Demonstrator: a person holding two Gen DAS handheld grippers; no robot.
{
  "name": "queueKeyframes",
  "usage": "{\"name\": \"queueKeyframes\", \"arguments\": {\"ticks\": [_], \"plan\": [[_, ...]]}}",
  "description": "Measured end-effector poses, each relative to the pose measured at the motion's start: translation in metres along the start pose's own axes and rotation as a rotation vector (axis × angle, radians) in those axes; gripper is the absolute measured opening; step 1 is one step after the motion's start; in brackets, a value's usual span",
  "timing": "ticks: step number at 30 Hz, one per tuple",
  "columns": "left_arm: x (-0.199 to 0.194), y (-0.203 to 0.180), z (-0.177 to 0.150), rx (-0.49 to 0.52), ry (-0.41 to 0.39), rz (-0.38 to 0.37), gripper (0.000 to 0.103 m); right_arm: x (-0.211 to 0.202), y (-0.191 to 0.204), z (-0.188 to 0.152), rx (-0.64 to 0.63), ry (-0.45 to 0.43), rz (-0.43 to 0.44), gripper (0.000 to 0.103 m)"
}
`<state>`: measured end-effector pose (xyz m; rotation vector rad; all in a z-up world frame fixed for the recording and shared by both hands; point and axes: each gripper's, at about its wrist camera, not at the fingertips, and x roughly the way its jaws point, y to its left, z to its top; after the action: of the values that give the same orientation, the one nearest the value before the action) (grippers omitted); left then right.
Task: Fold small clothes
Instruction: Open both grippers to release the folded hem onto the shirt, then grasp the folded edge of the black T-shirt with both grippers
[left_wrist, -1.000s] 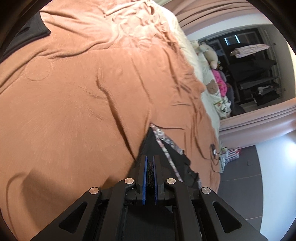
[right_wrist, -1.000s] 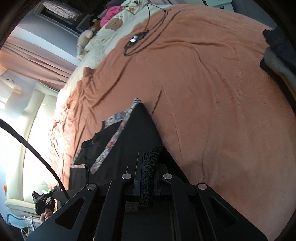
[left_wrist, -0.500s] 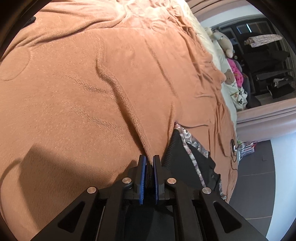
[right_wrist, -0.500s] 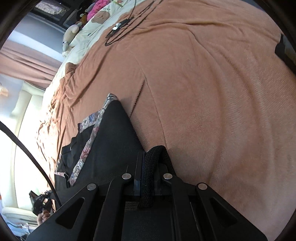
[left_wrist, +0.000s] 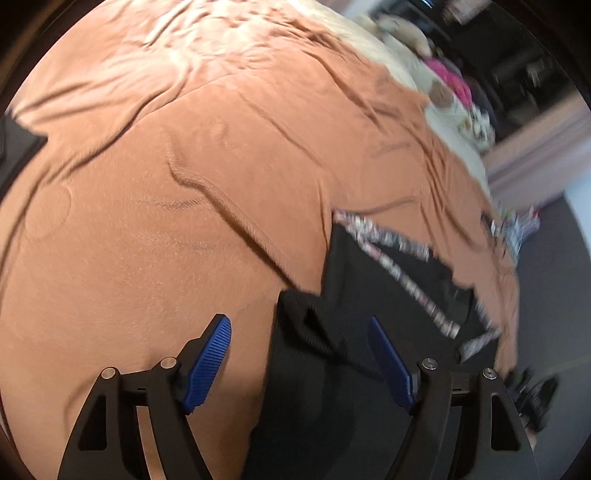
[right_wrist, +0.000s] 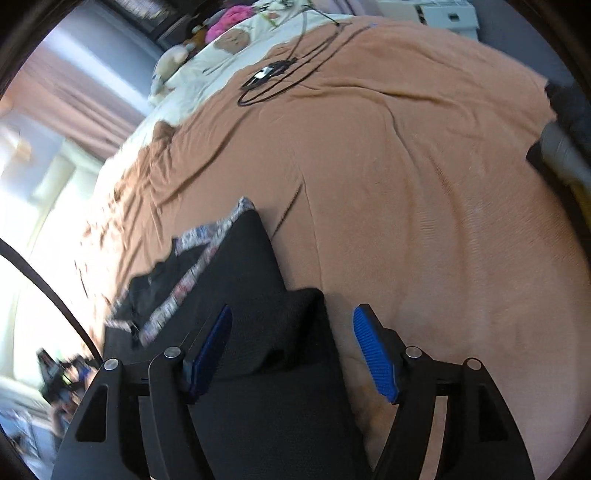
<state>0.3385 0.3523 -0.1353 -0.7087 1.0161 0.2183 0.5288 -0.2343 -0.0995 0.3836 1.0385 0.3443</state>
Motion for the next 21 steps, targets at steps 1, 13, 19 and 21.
{"name": "queueKeyframes", "arguments": {"ticks": [1, 13, 19, 21], "plan": [[0.000, -0.003, -0.001, 0.025, 0.005, 0.019, 0.078, -0.002, 0.003, -0.004, -0.034, 0.008, -0.013, 0.067], [0.012, -0.017, -0.022, 0.286, 0.083, 0.236, 0.078, -0.006, 0.031, -0.026, -0.302, 0.087, -0.153, 0.067], [0.030, -0.013, -0.023, 0.333, 0.111, 0.295, 0.078, 0.010, 0.037, -0.036, -0.378, 0.133, -0.232, 0.067], [0.038, -0.014, -0.020, 0.341, 0.109, 0.306, 0.078, 0.018, 0.041, -0.035, -0.391, 0.136, -0.252, 0.067]]}}
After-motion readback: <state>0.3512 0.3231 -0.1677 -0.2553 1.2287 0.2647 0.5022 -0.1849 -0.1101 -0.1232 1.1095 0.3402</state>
